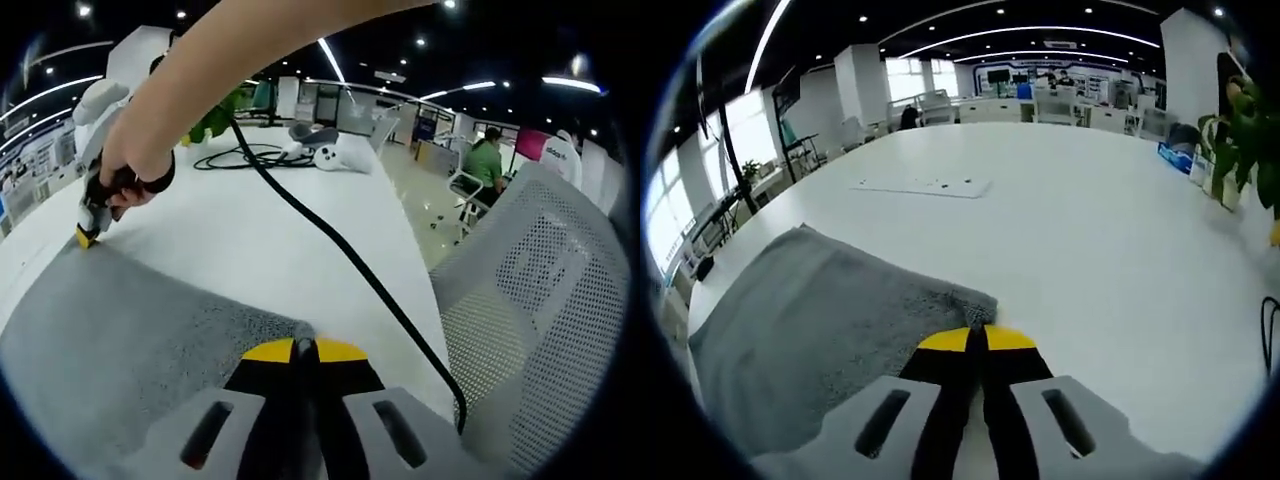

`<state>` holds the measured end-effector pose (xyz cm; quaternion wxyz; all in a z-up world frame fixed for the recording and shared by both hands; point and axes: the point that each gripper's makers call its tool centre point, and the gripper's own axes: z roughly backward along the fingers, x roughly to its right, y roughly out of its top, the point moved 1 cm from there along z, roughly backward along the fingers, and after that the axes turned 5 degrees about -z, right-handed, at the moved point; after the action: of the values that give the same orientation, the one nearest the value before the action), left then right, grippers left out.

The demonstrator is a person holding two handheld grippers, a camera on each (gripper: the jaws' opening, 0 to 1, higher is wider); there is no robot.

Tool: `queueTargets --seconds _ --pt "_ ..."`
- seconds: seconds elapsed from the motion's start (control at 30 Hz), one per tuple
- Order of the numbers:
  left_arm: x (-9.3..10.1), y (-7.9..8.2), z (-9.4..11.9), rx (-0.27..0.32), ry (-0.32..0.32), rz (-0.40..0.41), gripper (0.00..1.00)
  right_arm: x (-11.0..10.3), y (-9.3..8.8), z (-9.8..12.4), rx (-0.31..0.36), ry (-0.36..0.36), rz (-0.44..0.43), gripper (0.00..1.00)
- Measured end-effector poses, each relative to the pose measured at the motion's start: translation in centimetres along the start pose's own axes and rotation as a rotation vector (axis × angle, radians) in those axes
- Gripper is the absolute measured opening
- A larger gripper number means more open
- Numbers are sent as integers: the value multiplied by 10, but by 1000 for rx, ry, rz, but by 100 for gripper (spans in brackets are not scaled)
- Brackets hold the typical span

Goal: Fold the towel on the table until its edges align and the towel forms a compact rectangular stack.

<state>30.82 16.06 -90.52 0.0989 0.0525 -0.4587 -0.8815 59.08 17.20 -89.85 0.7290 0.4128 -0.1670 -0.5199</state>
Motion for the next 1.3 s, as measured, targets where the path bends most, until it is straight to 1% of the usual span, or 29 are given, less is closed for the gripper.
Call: queueTargets --seconds 0.1,0.13,0.23,0.33,0.4,0.47,0.53,0.67,0.87,1.0,1.07,1.13,1.2,1.23,1.3 --pt "0 0 0 0 3 -1 5 1 1 -1 -2 2 1 1" --pt "1 1 0 8 -8 -40 5 1 1 0 -2 2 -1 0" --pt "-1 1 1 6 -9 -26 4 1 1 -1 9 -10 -14 0" --pt "1 5 5 18 -4 -40 4 0 2 0 7 -16 -19 0" --pt "1 8 8 30 -10 -51 4 1 1 1 11 -1 -19 0" --pt "-1 11 11 42 -10 -46 4 5 2 0 16 7 -34 0" --pt "-1 13 13 48 -9 -45 4 4 7 4 35 12 -62 0" --pt "-3 17 18 61 -2 -46 4 -2 17 10 56 24 -68 0" --pt "-4 24 32 88 11 -57 4 -9 29 19 86 26 -112 0" --pt "-6 32 47 108 31 -61 4 -10 40 16 102 31 -126 0" --pt "-8 40 57 133 49 -49 4 -13 46 18 112 36 -127 0" --pt "-10 44 65 150 60 -39 4 -11 49 15 121 40 -130 0" --pt "-11 47 73 158 73 -37 4 -13 54 18 131 43 -140 0" --pt "-12 48 76 160 79 -38 4 -15 61 20 132 46 -138 0" --pt "-12 48 83 162 90 -44 4 -17 69 21 134 48 -128 0"
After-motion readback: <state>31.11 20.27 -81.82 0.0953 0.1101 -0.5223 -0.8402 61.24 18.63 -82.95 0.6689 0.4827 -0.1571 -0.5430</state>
